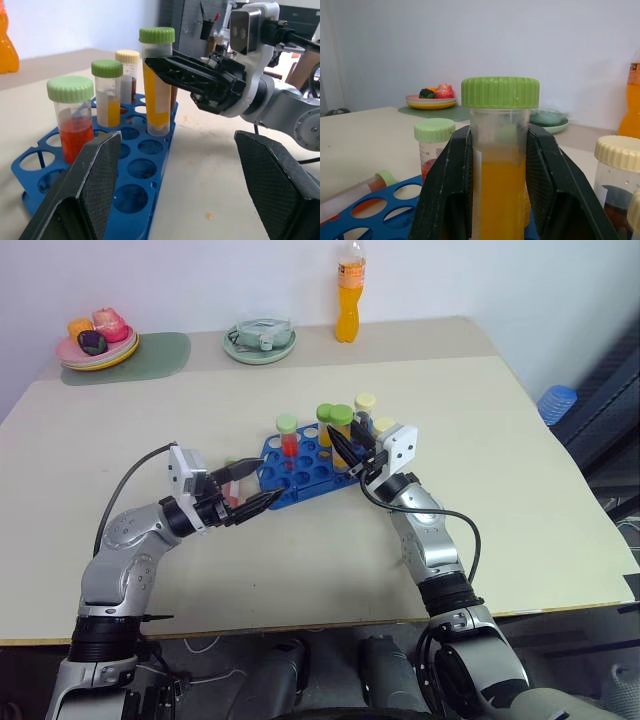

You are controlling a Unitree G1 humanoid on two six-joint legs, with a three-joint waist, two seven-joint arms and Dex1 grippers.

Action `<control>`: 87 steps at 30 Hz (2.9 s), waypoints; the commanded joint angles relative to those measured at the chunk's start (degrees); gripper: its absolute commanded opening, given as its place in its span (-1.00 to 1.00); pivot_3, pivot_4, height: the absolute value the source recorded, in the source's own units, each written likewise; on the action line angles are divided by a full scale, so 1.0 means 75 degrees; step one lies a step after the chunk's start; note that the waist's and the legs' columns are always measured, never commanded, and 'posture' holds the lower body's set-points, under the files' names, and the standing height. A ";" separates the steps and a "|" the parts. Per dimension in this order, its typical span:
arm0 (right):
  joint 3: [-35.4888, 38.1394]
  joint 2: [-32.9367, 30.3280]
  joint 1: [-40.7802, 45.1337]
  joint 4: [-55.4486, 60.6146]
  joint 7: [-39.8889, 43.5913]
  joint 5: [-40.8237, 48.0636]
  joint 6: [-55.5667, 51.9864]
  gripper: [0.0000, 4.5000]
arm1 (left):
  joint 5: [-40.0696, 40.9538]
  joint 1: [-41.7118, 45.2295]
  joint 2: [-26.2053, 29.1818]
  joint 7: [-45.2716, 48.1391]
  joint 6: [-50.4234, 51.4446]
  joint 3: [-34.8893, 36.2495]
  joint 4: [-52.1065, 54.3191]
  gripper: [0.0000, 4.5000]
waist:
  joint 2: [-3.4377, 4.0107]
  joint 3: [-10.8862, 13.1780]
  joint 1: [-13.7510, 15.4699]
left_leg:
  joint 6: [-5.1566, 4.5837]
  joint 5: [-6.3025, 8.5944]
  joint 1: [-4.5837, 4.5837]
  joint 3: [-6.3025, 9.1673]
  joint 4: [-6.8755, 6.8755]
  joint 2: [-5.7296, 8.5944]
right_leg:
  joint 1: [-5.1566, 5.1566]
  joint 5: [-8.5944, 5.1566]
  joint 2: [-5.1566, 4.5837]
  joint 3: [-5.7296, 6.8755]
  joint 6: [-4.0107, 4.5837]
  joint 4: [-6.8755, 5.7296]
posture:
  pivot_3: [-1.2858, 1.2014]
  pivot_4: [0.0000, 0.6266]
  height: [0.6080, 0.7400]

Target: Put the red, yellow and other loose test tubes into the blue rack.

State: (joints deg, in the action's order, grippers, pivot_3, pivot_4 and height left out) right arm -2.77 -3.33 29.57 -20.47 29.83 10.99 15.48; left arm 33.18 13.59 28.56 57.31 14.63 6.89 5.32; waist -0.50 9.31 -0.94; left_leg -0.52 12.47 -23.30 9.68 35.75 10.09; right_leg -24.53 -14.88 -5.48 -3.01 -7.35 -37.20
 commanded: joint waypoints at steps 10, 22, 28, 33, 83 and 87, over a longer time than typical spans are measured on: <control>0.0034 0.0159 0.0018 -0.0371 -0.0184 -0.0100 0.0310 -0.63 | 0.0033 -0.0030 0.0124 0.0131 -0.0166 0.0145 0.0098 0.64 | 0.0000 0.0000 0.0001 | 0.0000 0.0000 0.0003 0.0000 -0.0001 0.0000 | 0.0002 0.0000 0.0000 0.0000 0.0000 0.0000 | 0.03 -0.52 1.00; 0.0180 0.0181 0.0220 -0.0817 0.0040 0.0185 0.0457 -0.63 | 0.0106 -0.0080 0.0236 -0.0061 0.0063 0.0180 0.0467 0.64 | 0.0000 0.0000 -0.0002 | 0.0003 -0.0002 0.0016 0.0000 -0.0015 0.0000 | 0.0006 0.0000 0.0000 -0.0002 0.0002 0.0000 | 0.03 -0.52 1.00; 0.0112 0.0174 0.0129 -0.0587 0.0079 0.0044 0.0682 0.44 | 0.0153 -0.0085 0.0237 -0.0168 0.0176 0.0228 0.0573 0.64 | 0.0000 0.0000 -0.0014 | 0.0002 -0.0001 0.0016 0.0001 -0.0017 0.0000 | 0.0007 0.0000 0.0000 -0.0002 0.0002 0.0001 | 0.03 -0.52 1.00; -0.0060 -0.0037 -0.0222 -0.0046 0.0206 -0.0104 0.0494 0.99 | 0.0316 0.0005 0.0034 -0.0494 0.0191 0.0444 0.0474 0.64 | 0.0000 0.0000 -0.0004 | 0.0006 -0.0004 0.0016 0.0002 -0.0025 -0.0001 | 0.0001 0.0000 0.0002 -0.0003 0.0002 -0.0001 | 0.03 -0.52 1.00; 0.1323 -0.5178 -0.1086 0.5964 0.2307 0.2490 -0.5249 0.99 | 0.0118 0.5544 -0.0720 -0.9084 1.0382 0.1627 -0.1961 0.64 | -0.0066 0.0034 0.0242 | 0.0002 0.0022 -0.0018 0.0000 0.0049 -0.0003 | 0.0012 -0.0001 -0.0015 0.0011 -0.0007 0.0007 | 0.03 -0.52 1.00; 0.1418 -0.5218 -0.1174 0.5988 0.2273 0.2488 -0.5253 0.99 | -0.0091 0.5773 -0.0932 -0.9011 1.0382 0.1579 -0.2346 0.64 | -0.0066 0.0034 0.0224 | 0.0002 0.0022 -0.0018 0.0000 0.0048 -0.0003 | 0.0011 0.0000 -0.0015 0.0011 -0.0008 0.0006 | 0.03 -0.52 1.00</control>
State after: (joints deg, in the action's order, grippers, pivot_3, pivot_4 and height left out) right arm 5.65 -41.84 20.81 22.40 47.24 29.51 -24.44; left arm 33.65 55.38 21.37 -10.43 92.03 18.80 -12.16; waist -1.00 9.56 0.74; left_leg -0.50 12.63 -23.44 9.68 36.11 10.06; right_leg -24.46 -14.88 -5.59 -2.92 -7.41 -37.16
